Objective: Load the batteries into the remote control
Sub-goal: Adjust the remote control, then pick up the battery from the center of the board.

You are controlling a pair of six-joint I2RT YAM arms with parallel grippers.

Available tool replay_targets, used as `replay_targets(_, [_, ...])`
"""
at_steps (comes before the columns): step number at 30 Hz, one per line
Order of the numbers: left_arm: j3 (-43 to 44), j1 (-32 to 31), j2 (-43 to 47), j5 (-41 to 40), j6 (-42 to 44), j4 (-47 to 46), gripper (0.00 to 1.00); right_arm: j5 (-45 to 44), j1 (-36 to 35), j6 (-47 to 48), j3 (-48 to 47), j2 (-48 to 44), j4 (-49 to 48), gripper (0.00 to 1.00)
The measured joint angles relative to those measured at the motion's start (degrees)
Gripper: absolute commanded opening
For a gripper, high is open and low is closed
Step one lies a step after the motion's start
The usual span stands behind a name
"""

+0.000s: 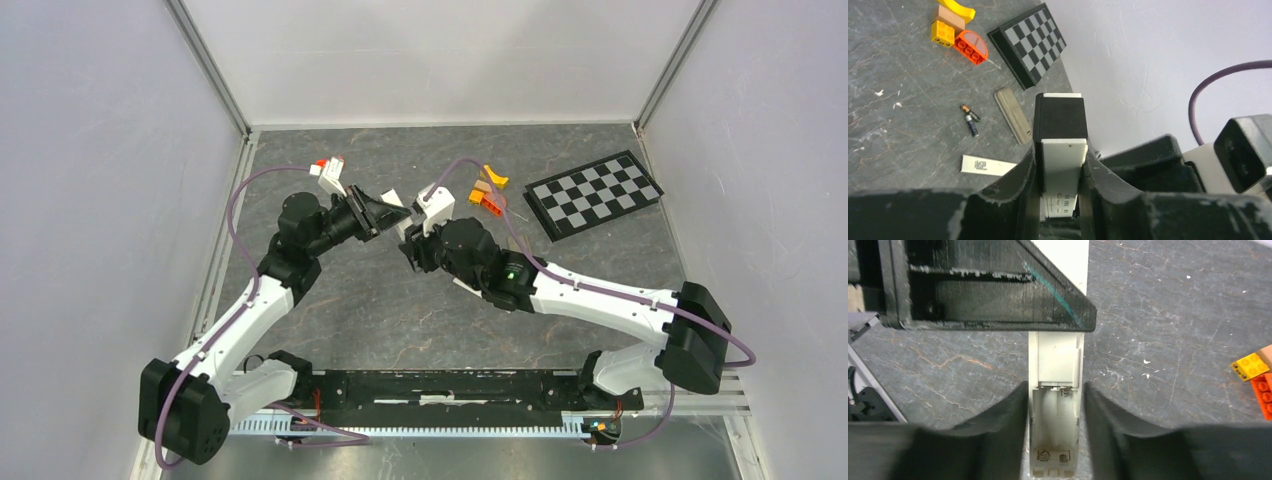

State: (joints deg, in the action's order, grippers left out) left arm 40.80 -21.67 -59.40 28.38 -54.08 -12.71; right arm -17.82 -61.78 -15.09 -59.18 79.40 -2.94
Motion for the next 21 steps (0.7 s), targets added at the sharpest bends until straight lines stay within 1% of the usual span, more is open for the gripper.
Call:
replay_targets(1, [0.02,-0.02,0.09,-0.26,0.42,0.68,0.02,0.09,0.0,0.0,0.0,-0.02,0.22,0.73])
replay_targets(2, [0.02,-0.02,0.2,-0.42,1.18,1.49,0.02,0.15,0.0,-0.39,0.02,-0.07,0.31,0.79])
replay_targets(3, [0.02,-0.07,0.39,-0.81,2.34,2.71,0.02,0.39,0.02,-0.33,0.09,-0.44,0.44,0.82])
replay_targets(5, [0.07,-0.07,0.83,-1.33,5.49,5.18,0.02,1.46,0.35,-0.55,0.79,-1.9,0.59,0.84])
replay_targets(8, [0.11,-0.07,1.2,-1.25,10.54,7.89,0.02,4.26,1.25,-1.07,3.41,-6.95,1.36,0.83])
replay_targets(11, [0.13,-0.07,1.22,0.63,14.91,9.64,0.02,5.84,4.42,-2.73,5.68,-13.33,3.48,0.76])
replay_targets(14, [0.11,-0.07,1.29,4.7,17.33,9.16,0.02,5.42,7.89,-4.98,5.75,-16.92,7.39,0.63])
replay_targets(17, [-0.52,-0.09,1.97,9.86,17.73,5.55,0.02,4.17,11.41,-7.28,6.8,-18.1,11.1,0.49])
replay_targets(21, [-2.82,-0.11,4.52,16.35,17.68,-0.15,0.02,2.14,14.6,-10.19,9.81,-16.72,16.24,0.47])
